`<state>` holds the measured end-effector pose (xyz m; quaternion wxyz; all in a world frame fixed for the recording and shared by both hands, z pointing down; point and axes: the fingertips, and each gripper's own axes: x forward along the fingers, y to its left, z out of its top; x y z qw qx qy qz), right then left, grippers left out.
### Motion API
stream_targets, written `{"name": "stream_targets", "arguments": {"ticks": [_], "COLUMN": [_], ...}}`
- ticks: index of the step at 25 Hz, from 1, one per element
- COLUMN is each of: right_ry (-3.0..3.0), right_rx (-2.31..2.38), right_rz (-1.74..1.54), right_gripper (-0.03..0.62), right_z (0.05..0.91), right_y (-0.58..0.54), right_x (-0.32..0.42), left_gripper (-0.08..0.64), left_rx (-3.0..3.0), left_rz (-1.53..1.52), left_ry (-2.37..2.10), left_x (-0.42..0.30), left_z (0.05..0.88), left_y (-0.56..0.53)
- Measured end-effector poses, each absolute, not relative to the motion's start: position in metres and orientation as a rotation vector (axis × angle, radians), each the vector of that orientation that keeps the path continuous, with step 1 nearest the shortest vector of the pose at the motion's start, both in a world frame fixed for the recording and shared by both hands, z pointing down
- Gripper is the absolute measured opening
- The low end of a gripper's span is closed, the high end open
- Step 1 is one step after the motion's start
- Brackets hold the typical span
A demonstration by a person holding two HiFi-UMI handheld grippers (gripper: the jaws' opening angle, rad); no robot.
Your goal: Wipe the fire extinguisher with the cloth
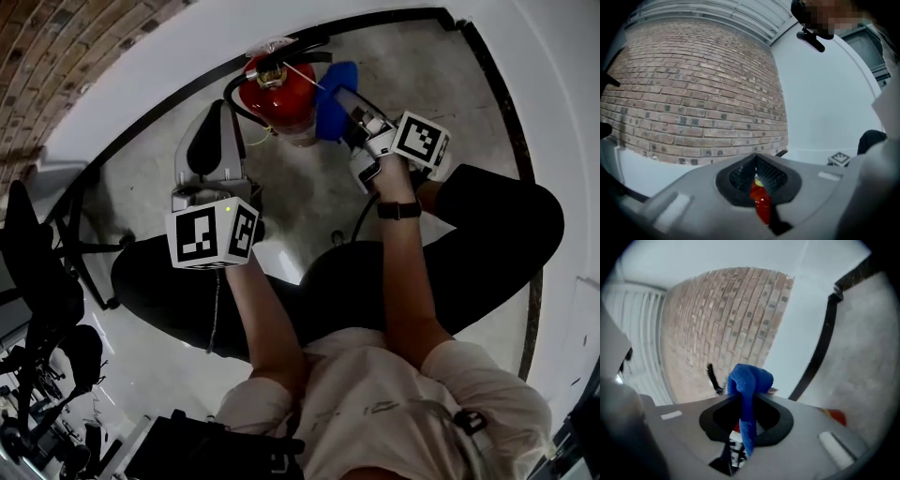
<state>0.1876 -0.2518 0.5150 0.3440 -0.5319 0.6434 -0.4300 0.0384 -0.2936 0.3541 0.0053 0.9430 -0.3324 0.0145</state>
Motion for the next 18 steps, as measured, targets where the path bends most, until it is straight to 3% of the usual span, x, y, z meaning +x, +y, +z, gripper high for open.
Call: {"name": "stream_targets", "arguments": {"ticks": [6, 9, 18], "right_ry": [1.811, 1.745, 1.665], "right_rx": [-1.058, -1.084, -1.273], "right_rz": [-1.092, -1.128, -1.121], "right_gripper": [0.060, 0.058, 0.057], "right_z": [0.423, 0.434, 0.485], "right_y": [-0.267, -0.284, -0.271], "right_x": [0.153, 0.137, 0.179], "left_gripper": [0.000, 0.000, 0.000], "left_rx": [2.946, 2.942, 2.927], "left_rz": [0.029, 0.024, -0.008], "left_ry": [-1.024, -1.025, -0.975], "left_x": [0.041, 0.038, 0.046], "left_z": [0.352, 0.351, 0.355], "left_y": [-0.288, -0.287, -0.280]}}
